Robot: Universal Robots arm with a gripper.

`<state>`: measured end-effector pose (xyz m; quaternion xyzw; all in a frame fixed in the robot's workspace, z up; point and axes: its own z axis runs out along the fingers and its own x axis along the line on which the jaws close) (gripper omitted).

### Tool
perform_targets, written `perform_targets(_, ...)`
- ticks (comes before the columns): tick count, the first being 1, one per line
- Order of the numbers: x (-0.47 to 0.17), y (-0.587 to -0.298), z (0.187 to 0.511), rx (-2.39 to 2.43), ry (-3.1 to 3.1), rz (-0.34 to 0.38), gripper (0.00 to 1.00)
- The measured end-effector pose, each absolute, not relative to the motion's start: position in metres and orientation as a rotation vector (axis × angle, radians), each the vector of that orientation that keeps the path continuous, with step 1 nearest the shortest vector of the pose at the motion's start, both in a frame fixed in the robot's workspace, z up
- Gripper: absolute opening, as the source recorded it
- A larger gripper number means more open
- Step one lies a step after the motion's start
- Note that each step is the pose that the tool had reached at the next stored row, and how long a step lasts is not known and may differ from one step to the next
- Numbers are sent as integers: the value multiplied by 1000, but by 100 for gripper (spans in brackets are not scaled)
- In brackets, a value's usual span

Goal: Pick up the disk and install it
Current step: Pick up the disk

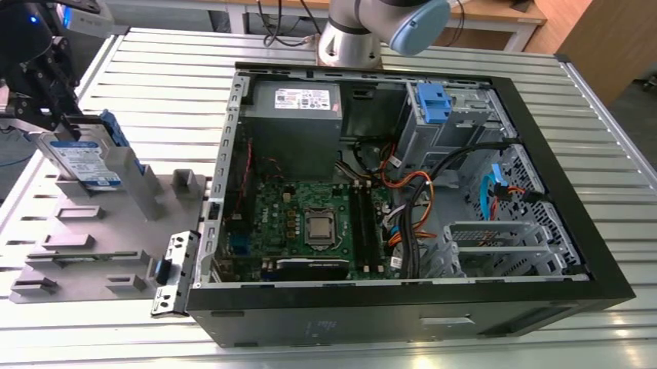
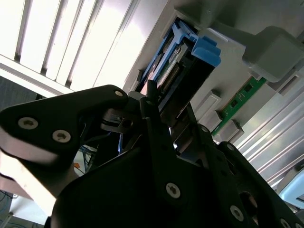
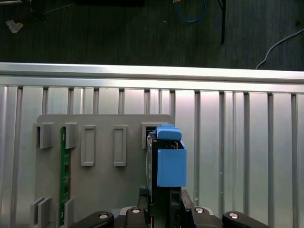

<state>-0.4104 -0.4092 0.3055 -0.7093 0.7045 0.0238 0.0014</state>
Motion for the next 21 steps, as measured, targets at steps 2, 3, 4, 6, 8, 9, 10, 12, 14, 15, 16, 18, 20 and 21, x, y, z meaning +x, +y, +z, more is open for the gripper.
perform_targets(2, -410, -409, 306, -2226, 2212, 75, 35)
perform_targets(3, -410, -409, 307, -2227, 2212, 75, 35)
perform_targets(4, -410, -409, 307, -2227, 2212, 75, 35)
perform_targets(6, -410, -409, 310, -2226, 2212, 75, 35)
perform_targets(8, -410, -409, 313, -2226, 2211, 75, 35)
perform_targets(9, -410, -409, 315, -2226, 2211, 75, 35)
perform_targets(10, -410, -409, 317, -2226, 2211, 75, 35)
perform_targets(12, -410, -409, 321, -2226, 2211, 75, 35)
perform_targets(14, -410, -409, 326, -2226, 2211, 75, 35)
perform_targets(15, -410, -409, 329, -2226, 2211, 75, 35)
perform_targets(16, -410, -409, 332, -2226, 2211, 75, 35)
perform_targets(18, -410, -409, 339, -2226, 2211, 75, 35)
perform_targets(20, -410, -409, 346, -2226, 2211, 75, 35)
perform_targets(21, -410, -409, 349, -2226, 2211, 75, 35)
